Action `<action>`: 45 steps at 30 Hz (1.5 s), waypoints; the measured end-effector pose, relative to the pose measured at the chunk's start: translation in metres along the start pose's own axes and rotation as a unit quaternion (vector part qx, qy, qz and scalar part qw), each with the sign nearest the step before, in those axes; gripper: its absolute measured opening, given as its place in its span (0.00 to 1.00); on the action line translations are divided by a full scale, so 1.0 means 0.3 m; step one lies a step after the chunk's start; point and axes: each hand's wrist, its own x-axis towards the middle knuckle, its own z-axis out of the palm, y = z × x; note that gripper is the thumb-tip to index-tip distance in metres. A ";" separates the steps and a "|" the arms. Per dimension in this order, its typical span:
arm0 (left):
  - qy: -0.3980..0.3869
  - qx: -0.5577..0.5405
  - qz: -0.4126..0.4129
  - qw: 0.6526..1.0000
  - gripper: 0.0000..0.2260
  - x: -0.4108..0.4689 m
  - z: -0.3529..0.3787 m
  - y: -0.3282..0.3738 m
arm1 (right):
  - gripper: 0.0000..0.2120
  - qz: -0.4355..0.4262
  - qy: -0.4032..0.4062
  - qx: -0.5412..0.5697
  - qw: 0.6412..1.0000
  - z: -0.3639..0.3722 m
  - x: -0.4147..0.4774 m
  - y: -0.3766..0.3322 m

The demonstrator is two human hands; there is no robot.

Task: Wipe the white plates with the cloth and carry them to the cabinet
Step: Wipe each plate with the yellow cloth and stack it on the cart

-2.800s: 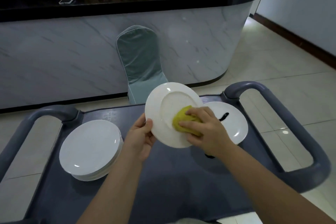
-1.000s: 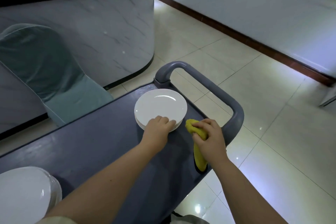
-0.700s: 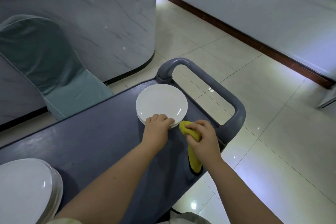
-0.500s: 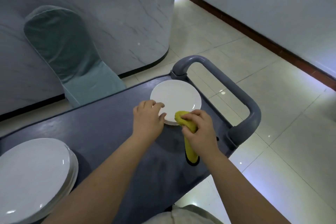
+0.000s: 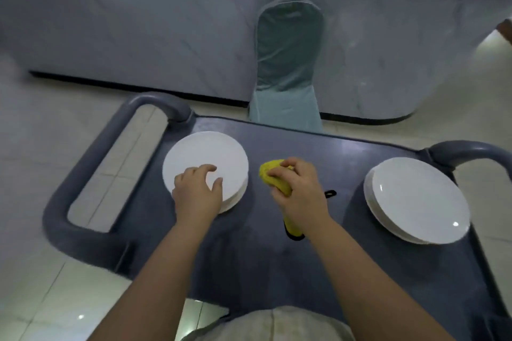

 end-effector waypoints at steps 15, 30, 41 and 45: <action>-0.060 -0.182 -0.301 0.934 0.19 0.070 0.002 -0.269 | 0.12 -0.024 -0.108 0.047 0.993 0.228 0.075 -0.070; 0.002 -0.351 -0.315 0.882 0.16 0.085 -0.054 -0.365 | 0.12 0.015 -0.104 0.071 0.992 0.235 0.107 -0.031; -0.055 -0.586 -0.371 0.718 0.12 0.026 -0.074 -0.361 | 0.12 0.029 -0.096 0.084 0.991 0.229 0.089 -0.042; -0.051 -0.554 -0.353 0.753 0.12 0.043 -0.158 -0.340 | 0.11 0.043 -0.088 0.090 0.991 0.206 0.088 -0.045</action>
